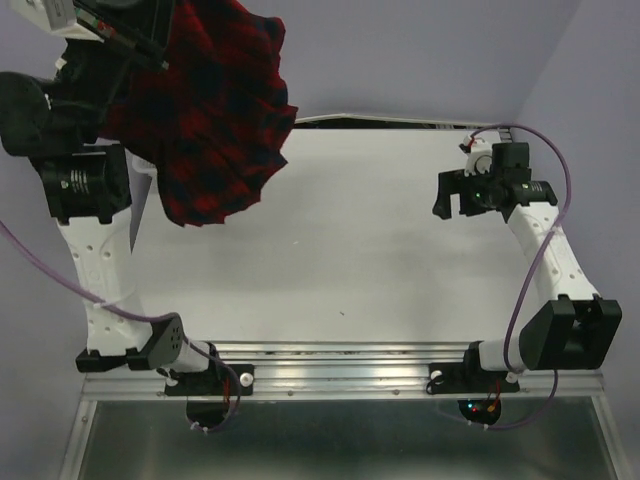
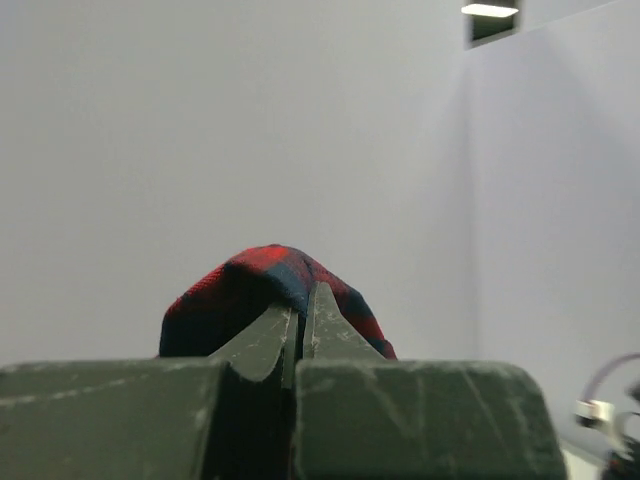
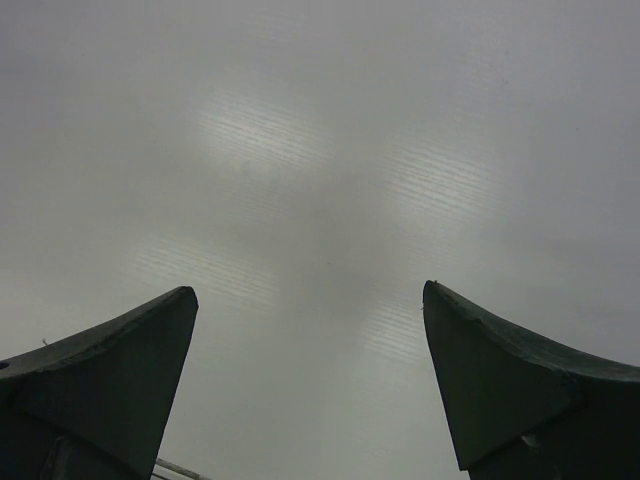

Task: Fold and stack the skirts
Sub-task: Move the skirt to the center of the board

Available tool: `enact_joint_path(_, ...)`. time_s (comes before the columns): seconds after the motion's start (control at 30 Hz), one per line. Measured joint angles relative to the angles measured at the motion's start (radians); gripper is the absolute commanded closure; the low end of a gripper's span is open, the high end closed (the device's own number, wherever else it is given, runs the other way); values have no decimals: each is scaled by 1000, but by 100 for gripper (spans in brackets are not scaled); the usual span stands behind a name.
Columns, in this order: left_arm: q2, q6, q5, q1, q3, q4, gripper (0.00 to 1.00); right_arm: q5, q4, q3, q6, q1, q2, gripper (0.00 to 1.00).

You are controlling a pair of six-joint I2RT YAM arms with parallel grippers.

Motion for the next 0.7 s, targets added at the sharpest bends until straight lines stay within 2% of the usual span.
enact_joint_path(0.2, -222, 14, 60, -232, -368, -9, 100, -18, 2, 27, -32, 0, -75, 0)
enact_joint_path(0.37, -253, 78, 5, -364, -692, -76, 100, -41, -8, 30, -69, 0, -97, 0)
enact_joint_path(0.43, -194, 111, -45, -416, -768, -109, 100, -54, -22, 30, -89, 0, -97, 0)
enact_joint_path(0.53, -12, 150, -96, -467, -797, -166, 99, -70, -51, 30, -121, 0, -93, 0)
enact_joint_path(0.6, 119, 177, -107, -483, -773, -212, 94, -78, -68, 30, -137, 0, -82, 0)
enact_joint_path(0.7, 318, 243, -110, -494, -637, -327, 82, -78, -85, 30, -155, 0, -49, 0)
